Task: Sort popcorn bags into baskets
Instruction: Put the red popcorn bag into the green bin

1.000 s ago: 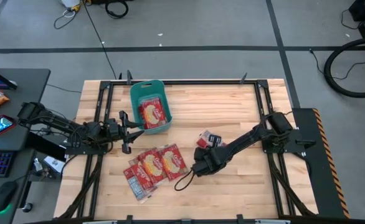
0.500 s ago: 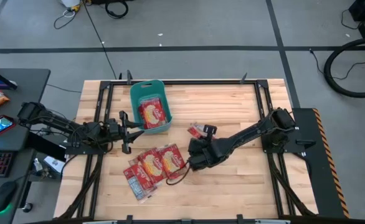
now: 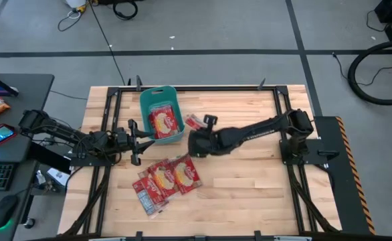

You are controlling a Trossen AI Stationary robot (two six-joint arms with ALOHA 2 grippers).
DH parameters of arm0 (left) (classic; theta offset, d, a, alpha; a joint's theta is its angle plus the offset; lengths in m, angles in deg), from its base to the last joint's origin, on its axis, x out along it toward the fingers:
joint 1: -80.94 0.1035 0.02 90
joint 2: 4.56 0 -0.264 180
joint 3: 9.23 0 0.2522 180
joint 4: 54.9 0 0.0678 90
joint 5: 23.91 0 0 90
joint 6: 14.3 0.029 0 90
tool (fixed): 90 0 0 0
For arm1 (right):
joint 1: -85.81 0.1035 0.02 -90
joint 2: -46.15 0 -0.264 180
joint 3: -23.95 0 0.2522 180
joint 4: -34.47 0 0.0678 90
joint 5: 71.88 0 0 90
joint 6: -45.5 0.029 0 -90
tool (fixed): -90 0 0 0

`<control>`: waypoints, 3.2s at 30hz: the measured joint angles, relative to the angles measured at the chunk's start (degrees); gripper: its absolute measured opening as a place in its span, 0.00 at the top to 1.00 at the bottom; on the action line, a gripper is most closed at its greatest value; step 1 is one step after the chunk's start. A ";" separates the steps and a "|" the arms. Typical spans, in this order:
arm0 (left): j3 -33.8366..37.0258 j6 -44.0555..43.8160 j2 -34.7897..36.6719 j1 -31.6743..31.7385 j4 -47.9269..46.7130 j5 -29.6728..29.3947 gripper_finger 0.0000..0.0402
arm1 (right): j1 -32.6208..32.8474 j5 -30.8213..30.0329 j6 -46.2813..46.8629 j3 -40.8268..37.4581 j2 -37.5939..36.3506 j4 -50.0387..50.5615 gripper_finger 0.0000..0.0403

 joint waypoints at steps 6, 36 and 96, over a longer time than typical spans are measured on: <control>0.01 0.33 0.00 0.01 0.00 0.00 0.64 | -5.20 3.26 -9.71 2.88 0.00 -12.47 1.00; 0.01 2.80 0.02 -0.02 1.25 -0.02 0.64 | -21.60 48.00 14.29 -4.67 0.20 -59.81 0.99; 0.01 4.50 0.00 -0.02 -0.24 2.72 0.64 | -23.78 59.64 5.33 3.00 5.33 -46.18 0.87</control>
